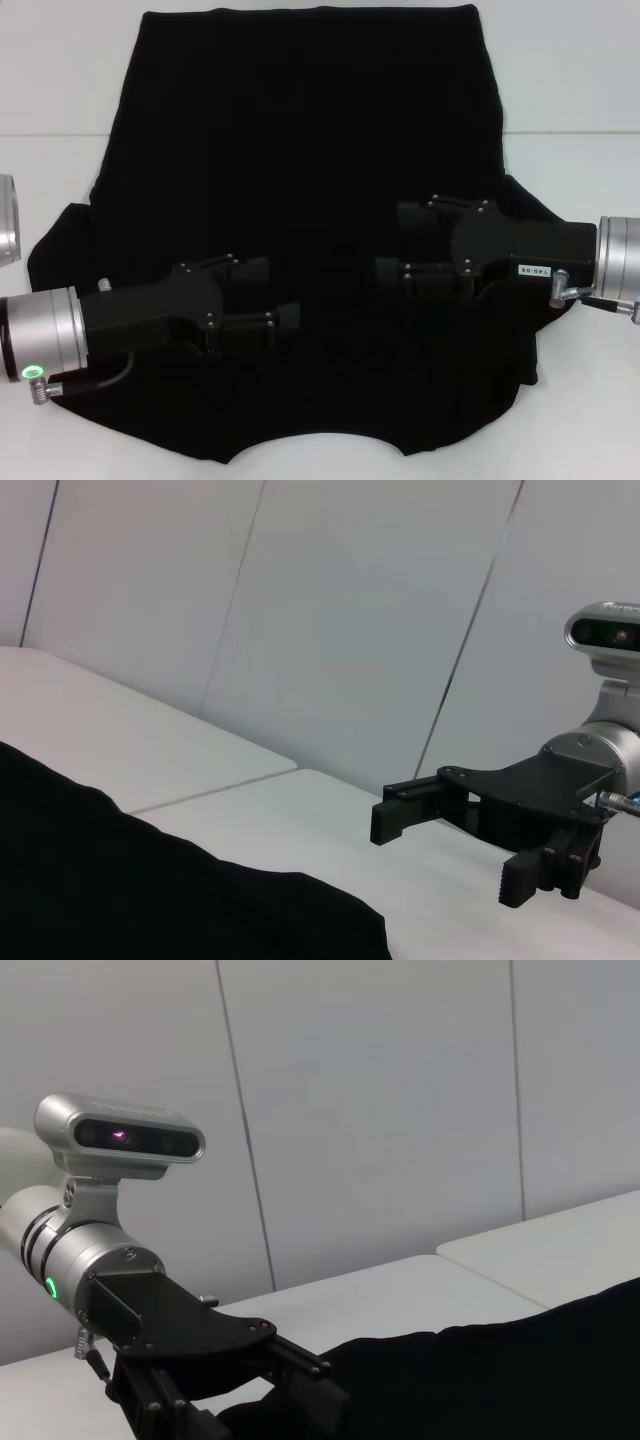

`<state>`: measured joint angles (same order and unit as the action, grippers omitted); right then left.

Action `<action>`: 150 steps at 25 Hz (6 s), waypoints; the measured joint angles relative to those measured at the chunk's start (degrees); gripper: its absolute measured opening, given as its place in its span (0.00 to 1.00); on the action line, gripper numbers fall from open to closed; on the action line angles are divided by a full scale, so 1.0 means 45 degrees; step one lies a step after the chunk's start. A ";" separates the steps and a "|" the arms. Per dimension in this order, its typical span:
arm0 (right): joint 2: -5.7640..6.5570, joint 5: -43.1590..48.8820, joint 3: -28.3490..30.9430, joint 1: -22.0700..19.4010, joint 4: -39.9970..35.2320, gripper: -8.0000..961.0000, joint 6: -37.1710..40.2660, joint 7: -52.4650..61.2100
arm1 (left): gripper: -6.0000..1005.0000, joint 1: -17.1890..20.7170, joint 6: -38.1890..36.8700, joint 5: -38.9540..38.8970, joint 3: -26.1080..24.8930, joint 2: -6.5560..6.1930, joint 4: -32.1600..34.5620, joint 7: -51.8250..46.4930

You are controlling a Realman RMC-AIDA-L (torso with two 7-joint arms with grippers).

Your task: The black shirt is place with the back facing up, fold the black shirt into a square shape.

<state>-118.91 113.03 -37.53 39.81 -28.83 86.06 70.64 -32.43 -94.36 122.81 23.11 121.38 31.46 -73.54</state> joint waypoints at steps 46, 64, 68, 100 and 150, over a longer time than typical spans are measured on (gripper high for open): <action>-0.0247 -0.0614 -0.0215 0.0332 0.0643 0.93 -0.0489 -0.0051 | 0.87 0.0697 0.4572 0.2898 -0.0409 -0.0642 0.4252 -1.1478; -0.0223 -0.0646 -0.0137 0.0259 0.0664 0.93 -0.0448 -0.0004 | 0.87 0.0556 0.6258 0.4386 -0.0232 -0.0605 0.4008 -1.2657; -0.0216 -0.0646 -0.0145 0.0225 0.0665 0.93 -0.0433 0.0001 | 0.87 0.0607 0.6257 0.4477 -0.0232 -0.0587 0.3996 -1.2662; -0.0235 -0.0645 -0.0139 0.0205 0.0664 0.93 -0.0354 -0.0034 | 0.83 0.0536 0.5998 0.4634 0.0215 -0.0548 0.3704 -1.2403; -0.0254 -0.1263 -0.0196 0.0078 0.1188 0.92 -0.0302 -0.0171 | 0.02 0.1056 0.6331 0.4699 -0.1213 -0.0692 0.4159 -1.1318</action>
<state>-120.06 107.34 -38.41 40.17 -23.48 84.70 69.87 -27.68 -65.88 143.96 17.65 118.26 50.18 -124.47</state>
